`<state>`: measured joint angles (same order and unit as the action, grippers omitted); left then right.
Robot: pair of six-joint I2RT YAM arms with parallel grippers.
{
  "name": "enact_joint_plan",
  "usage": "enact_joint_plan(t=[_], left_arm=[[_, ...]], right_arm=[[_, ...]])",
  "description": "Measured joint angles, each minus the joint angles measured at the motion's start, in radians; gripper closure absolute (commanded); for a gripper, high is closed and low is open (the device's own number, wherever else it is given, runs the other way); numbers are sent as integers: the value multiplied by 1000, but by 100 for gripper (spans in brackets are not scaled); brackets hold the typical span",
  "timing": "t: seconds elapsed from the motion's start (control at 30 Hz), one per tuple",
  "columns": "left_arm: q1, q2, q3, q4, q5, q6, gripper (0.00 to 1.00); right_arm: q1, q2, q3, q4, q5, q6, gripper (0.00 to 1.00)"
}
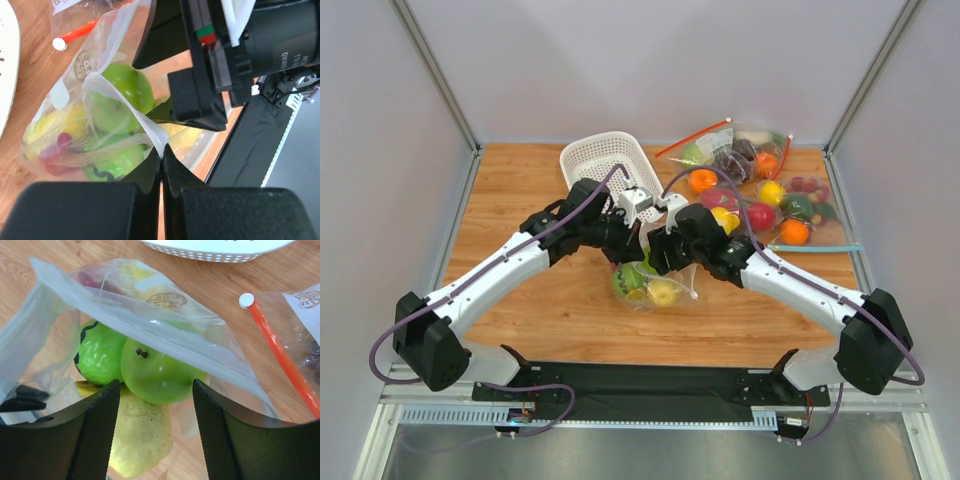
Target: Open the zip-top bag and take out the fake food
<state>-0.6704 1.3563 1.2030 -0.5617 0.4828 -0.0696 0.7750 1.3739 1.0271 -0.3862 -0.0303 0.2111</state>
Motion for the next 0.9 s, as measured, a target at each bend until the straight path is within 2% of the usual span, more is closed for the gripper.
enact_joint_plan(t=[0.17, 0.47, 0.77, 0.83, 0.9], left_arm=[[6, 30, 0, 9, 16, 0, 100], [26, 69, 0, 8, 37, 0, 100], [51, 92, -5, -2, 33, 0, 100], [51, 94, -5, -3, 42, -2, 100], [52, 95, -6, -5, 44, -2, 100]], right_arm=[[0, 24, -23, 69, -2, -7, 22], [-6, 86, -50, 183, -4, -11, 16], [-11, 163, -81, 325, -1, -6, 14], [-11, 177, -90, 364, 5, -4, 15], [-15, 191, -94, 397, 8, -3, 22]])
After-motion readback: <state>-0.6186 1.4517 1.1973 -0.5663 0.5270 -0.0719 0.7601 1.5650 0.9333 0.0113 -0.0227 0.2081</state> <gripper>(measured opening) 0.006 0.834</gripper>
